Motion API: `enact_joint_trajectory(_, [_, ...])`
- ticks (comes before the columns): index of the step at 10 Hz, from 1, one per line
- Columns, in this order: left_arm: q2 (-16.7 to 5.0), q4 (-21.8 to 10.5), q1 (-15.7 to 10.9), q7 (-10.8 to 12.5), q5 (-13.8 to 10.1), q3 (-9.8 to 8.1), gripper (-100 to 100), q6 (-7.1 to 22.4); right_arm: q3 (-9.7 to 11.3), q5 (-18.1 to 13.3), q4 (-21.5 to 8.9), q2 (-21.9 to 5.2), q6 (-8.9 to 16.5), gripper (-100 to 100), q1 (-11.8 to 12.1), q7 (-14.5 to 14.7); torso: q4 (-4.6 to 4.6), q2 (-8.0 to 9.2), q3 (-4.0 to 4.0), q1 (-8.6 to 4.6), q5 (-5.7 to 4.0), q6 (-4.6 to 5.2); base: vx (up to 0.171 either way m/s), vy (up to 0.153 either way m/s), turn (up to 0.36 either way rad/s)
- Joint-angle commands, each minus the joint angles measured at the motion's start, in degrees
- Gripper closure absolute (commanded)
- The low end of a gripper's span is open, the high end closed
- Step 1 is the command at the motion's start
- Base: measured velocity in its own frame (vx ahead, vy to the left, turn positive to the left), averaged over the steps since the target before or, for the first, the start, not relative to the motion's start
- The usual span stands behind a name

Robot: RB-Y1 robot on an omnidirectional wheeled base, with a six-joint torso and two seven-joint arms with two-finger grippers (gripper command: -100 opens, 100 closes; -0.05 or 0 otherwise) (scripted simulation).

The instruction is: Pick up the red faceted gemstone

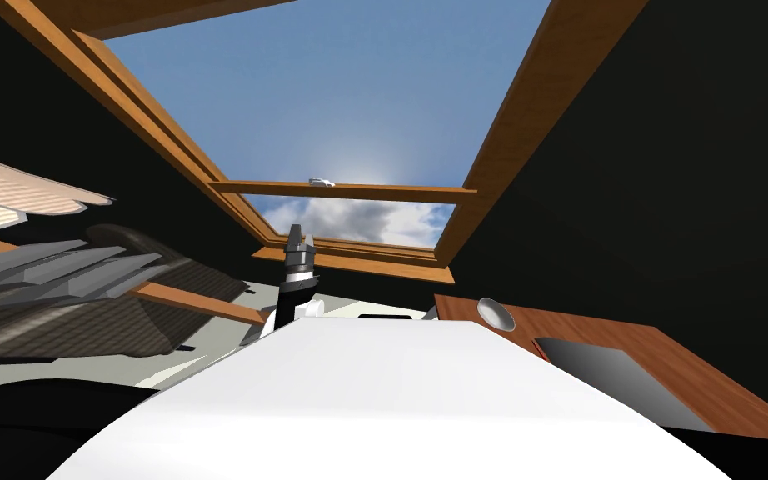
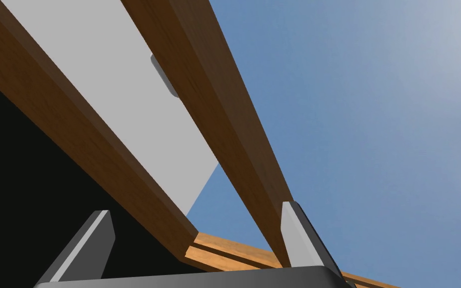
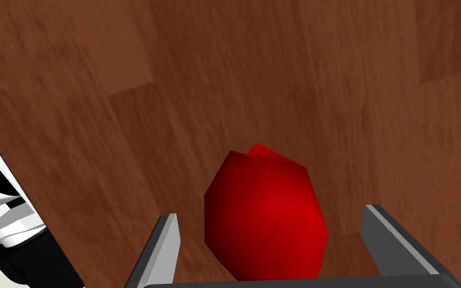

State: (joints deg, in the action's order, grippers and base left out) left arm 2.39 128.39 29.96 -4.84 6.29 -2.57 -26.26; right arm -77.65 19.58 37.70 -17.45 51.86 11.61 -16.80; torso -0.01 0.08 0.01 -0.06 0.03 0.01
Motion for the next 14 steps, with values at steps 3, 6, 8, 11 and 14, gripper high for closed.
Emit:
enact_joint_trajectory(3, [0.0,0.0,-0.01,0.0,0.0,0.0,0,0.0,1.54,-0.38,-2.19,0.75,-3.18,-100,-1.12,-1.88,0.03,0.17,0.09,-0.06,-0.01,0.0,-0.041,-0.037,0.031])
enact_joint_trajectory(6, [0.0,0.0,-0.01,0.0,0.0,0.0,0,0.0,2.32,-0.4,-4.84,0.49,-5.39,-100,-1.92,-2.52,0.05,0.22,0.13,-0.09,-0.02,0.0,-0.045,-0.036,0.024])
enact_joint_trajectory(8, [0.0,0.0,0.0,0.0,0.0,0.0,0,0.0,2.39,-0.38,-5.11,0.53,-5.71,100,-2.01,-2.61,0.0,0.08,0.04,0.01,0.0,0.02,0.0,0.0,0.0])
enact_joint_trajectory(11, [0.0,0.0,0.0,0.0,0.0,0.0,0,0.0,2.39,-0.37,-5.17,0.59,-5.58,100,-2.04,-2.62,-0.02,0.07,0.03,-0.2,-0.05,0.04,0.0,0.0,0.0])
enact_joint_trajectory(14, [0.0,0.0,0.0,0.0,0.0,0.0,0,0.0,1.85,-0.45,-2.62,0.9,-3.81,100,-1.34,-2.26,-0.03,0.05,0.01,-0.21,-0.04,0.05,0.014,0.006,-0.016])
